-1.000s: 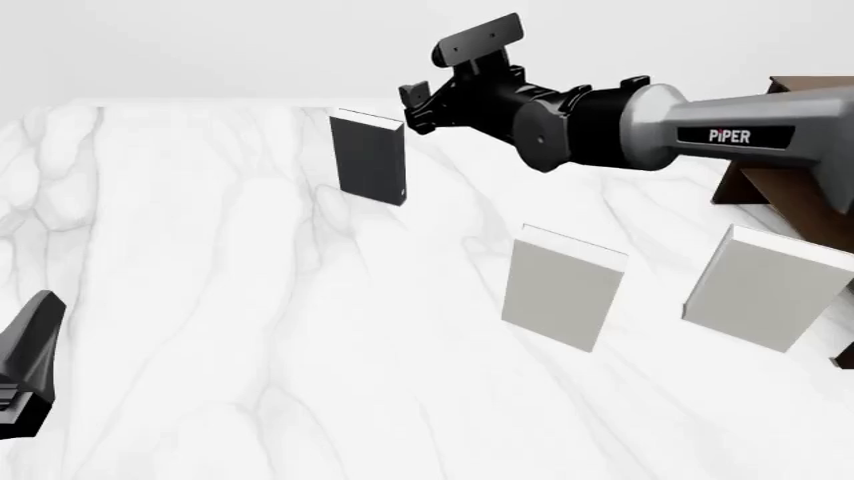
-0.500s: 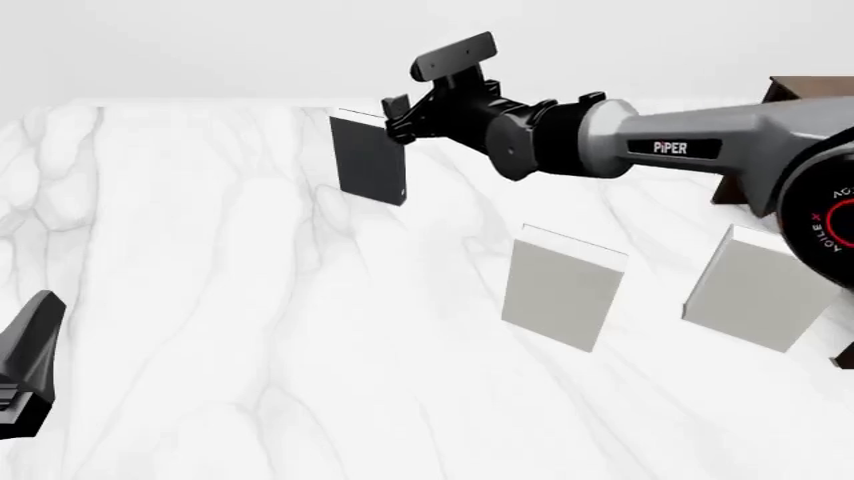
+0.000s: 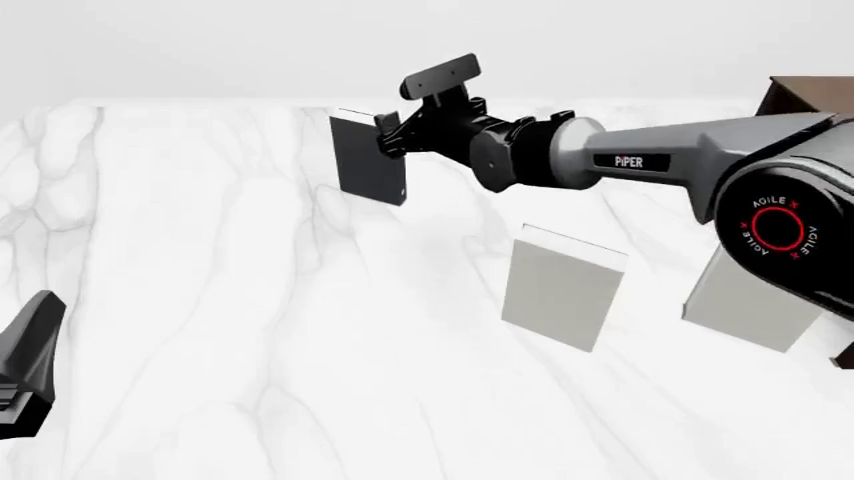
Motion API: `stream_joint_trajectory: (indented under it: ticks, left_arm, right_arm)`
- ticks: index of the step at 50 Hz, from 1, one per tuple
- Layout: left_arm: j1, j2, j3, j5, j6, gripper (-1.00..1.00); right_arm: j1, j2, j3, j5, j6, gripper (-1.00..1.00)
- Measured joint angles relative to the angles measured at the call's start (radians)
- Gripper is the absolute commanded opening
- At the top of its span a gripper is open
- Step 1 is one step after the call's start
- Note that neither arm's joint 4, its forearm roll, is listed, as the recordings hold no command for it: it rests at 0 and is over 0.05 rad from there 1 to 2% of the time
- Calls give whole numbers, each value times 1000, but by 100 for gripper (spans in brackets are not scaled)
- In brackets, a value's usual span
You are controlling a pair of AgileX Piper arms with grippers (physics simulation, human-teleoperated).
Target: Pick up the book on the left and place it on top of the shelf.
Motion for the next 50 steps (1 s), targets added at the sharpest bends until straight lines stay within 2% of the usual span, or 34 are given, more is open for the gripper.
stream_joint_trajectory:
  ticks: [50]
  left_arm:
    - [0,0,0,0,0,100]
  right_arm:
    - [-18,219,-206,65,1,100]
